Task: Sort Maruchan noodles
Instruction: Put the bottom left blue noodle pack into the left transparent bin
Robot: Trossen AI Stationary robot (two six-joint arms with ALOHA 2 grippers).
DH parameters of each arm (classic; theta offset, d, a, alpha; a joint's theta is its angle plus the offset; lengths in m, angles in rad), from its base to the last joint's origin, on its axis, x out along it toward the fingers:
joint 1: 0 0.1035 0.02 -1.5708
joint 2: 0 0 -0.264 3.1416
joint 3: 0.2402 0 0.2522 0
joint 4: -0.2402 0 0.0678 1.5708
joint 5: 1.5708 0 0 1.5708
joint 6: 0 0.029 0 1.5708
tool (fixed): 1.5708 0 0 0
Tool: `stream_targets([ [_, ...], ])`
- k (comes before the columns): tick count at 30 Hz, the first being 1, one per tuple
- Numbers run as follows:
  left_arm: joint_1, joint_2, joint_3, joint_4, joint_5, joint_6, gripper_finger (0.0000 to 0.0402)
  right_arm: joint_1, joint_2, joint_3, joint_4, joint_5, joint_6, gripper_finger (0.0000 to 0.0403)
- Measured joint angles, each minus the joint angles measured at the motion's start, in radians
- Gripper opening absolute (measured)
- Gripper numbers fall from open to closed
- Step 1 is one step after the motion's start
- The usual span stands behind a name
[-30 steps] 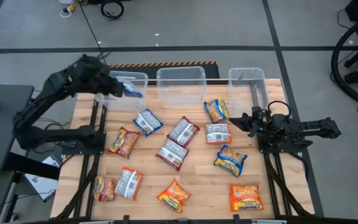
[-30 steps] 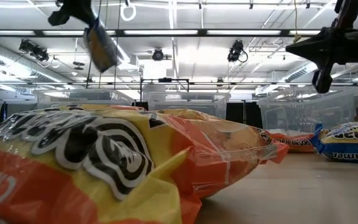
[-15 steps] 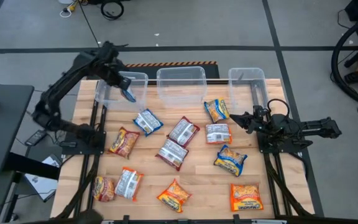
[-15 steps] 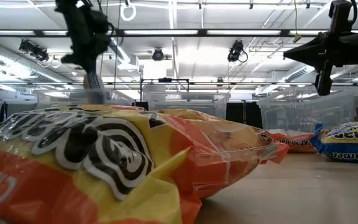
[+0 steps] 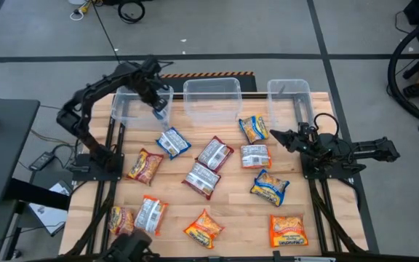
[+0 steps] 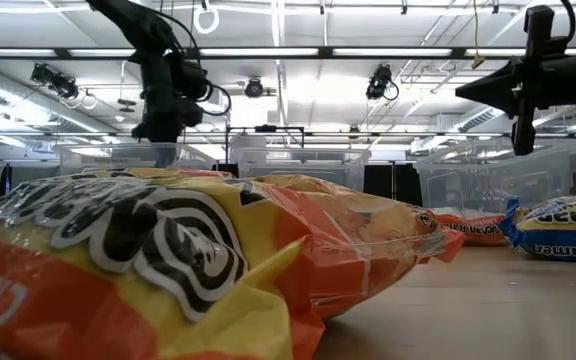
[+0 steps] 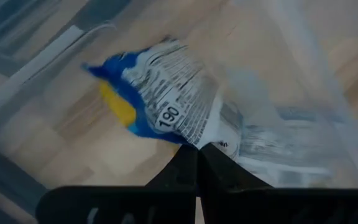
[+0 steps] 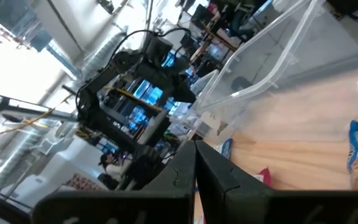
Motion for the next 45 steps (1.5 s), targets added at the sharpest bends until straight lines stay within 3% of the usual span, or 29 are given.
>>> stream_targets([
  [5, -0.030, 0.015, 0.000, 0.058, -0.007, -0.016, 0.0003, 0.000, 0.000, 0.000, -0.001, 0.017, 0.000, 0.0016],
  [13, -0.069, 0.015, 0.000, 0.135, 0.068, -0.144, 0.0019, 0.000, 0.000, 0.000, -0.002, 0.020, 0.001, 0.0016],
  [22, -0.062, 0.015, 0.000, 0.082, 0.047, -0.128, 0.0004, 0.000, 0.000, 0.000, -0.002, 0.020, 0.002, 0.0016],
  [34, 0.059, -0.036, 0.000, -0.029, -0.145, -0.058, 0.0002, 0.000, 0.000, 0.000, -0.006, 0.023, 0.027, 0.0016],
  [45, 0.145, -0.049, 0.001, -0.192, -0.254, -0.146, 0.0001, 0.000, 0.000, 0.000, -0.006, 0.023, 0.028, 0.0016],
])
